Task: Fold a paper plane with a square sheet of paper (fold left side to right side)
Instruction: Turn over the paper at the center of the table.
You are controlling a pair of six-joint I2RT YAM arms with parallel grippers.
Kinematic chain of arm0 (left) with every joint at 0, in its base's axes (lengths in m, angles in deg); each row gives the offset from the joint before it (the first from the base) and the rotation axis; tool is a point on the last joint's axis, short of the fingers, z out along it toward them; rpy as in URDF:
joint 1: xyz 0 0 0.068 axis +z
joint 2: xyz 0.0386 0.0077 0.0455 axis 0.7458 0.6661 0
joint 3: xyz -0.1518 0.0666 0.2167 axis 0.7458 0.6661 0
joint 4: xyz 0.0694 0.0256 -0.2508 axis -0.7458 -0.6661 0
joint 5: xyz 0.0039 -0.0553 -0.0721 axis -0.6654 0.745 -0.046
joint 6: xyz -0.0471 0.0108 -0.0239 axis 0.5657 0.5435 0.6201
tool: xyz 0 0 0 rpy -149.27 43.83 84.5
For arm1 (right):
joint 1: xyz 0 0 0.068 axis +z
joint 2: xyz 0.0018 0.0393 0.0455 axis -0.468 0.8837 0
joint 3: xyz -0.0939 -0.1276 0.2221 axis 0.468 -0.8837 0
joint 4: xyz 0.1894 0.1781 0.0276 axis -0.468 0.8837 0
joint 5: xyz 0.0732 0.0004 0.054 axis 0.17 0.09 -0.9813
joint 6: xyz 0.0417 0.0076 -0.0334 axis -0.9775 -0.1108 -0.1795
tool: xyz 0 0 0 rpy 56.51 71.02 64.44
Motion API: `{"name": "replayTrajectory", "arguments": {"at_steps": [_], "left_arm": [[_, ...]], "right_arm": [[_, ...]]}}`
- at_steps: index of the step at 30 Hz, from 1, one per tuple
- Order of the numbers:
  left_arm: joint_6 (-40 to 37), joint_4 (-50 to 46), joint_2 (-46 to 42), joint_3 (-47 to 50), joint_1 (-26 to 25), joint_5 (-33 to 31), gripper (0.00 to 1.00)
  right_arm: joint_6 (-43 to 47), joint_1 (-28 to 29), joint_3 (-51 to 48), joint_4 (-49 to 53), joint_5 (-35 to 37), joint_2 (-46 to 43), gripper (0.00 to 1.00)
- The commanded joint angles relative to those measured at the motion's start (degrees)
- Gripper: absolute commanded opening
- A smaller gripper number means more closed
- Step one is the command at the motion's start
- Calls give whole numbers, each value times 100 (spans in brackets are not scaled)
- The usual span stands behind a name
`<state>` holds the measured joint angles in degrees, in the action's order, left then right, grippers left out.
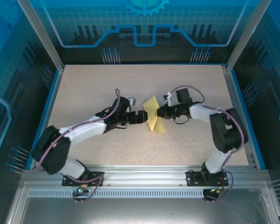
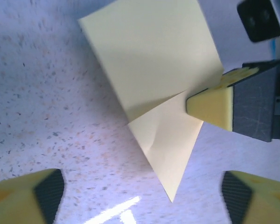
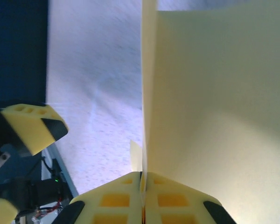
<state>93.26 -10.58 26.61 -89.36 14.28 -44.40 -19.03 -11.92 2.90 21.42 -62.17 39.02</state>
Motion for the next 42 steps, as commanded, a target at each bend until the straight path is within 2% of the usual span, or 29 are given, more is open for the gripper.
{"name": "replayTrajectory", "arguments": {"at_steps": [1, 7, 12, 21, 24, 29, 32, 37, 39, 42], "left_arm": [[437, 553, -844, 368, 39, -22, 98], [1043, 2015, -1655, 728, 39, 731, 98], [1461, 2930, -1459, 521, 31, 1546, 98], [1546, 3600, -1026, 150, -222, 2090, 90], [1616, 3709, -947, 120, -233, 2107, 79], [1709, 3852, -952, 118, -229, 2090, 51], [1690, 3770, -1009, 123, -226, 2035, 38], [1525, 3432, -1101, 140, -230, 1893, 24], [1479, 3349, -1094, 143, -234, 1847, 17], [1337, 3076, -1094, 123, -234, 1722, 13]], "right_arm": [[-270, -336, -115, -766, -598, -888, 7], [-839, -477, 61, -1113, -1002, -2019, 8], [-1491, -370, 168, -1553, -1200, -2455, 9], [-1764, 126, 387, -1597, -1248, -2674, 10], [-1870, 210, 414, -1736, -1260, -2668, 10], [-1887, 225, 425, -1705, -1219, -2683, 11], [-1864, 220, 403, -1665, -1205, -2686, 11], [-1755, 203, 396, -1475, -1127, -2714, 16], [-1618, 203, 430, -1275, -1087, -2739, 21], [-1275, 120, 508, -756, -950, -2836, 31]]}}
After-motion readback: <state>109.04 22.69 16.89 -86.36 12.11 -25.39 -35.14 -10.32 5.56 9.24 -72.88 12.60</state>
